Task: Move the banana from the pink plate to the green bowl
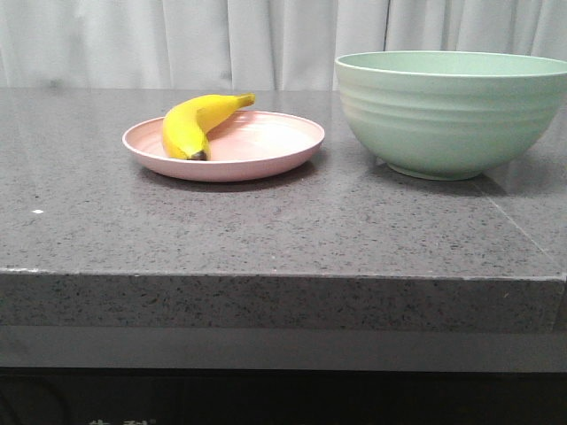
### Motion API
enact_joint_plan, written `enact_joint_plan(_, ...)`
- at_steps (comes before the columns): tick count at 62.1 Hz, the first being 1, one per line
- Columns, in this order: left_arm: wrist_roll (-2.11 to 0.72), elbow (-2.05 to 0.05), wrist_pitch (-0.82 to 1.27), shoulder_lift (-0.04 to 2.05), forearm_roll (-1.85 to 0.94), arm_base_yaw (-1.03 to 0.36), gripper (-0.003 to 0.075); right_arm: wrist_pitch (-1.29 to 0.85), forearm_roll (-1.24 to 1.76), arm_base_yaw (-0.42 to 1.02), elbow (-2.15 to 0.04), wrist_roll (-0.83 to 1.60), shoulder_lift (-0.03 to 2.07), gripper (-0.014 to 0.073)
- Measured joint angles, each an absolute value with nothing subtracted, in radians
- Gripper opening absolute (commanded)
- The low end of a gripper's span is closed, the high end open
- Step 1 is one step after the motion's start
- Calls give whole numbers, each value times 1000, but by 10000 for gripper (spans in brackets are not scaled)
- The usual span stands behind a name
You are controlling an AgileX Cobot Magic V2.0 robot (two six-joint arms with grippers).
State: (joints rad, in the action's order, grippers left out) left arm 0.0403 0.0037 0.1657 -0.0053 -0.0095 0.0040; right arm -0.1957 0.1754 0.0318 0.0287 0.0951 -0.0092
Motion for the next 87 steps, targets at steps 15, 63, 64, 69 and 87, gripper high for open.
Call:
enact_joint_plan(15, 40, 4, 166, -5, -9, 4, -18, -196, 175, 32, 29, 95, -9, -60)
enact_joint_plan(63, 40, 4, 166, -5, -22, 4, -18, -196, 175, 32, 29, 95, -9, -60)
enact_joint_plan(64, 40, 4, 166, -5, -22, 4, -18, -196, 175, 32, 29, 95, -9, -60)
enact_joint_plan(69, 40, 4, 166, -5, -22, 4, -18, -196, 175, 32, 29, 95, -9, -60)
enact_joint_plan(87, 40, 2, 111, -5, -84, 4, -18, -196, 175, 32, 29, 95, -9, -60)
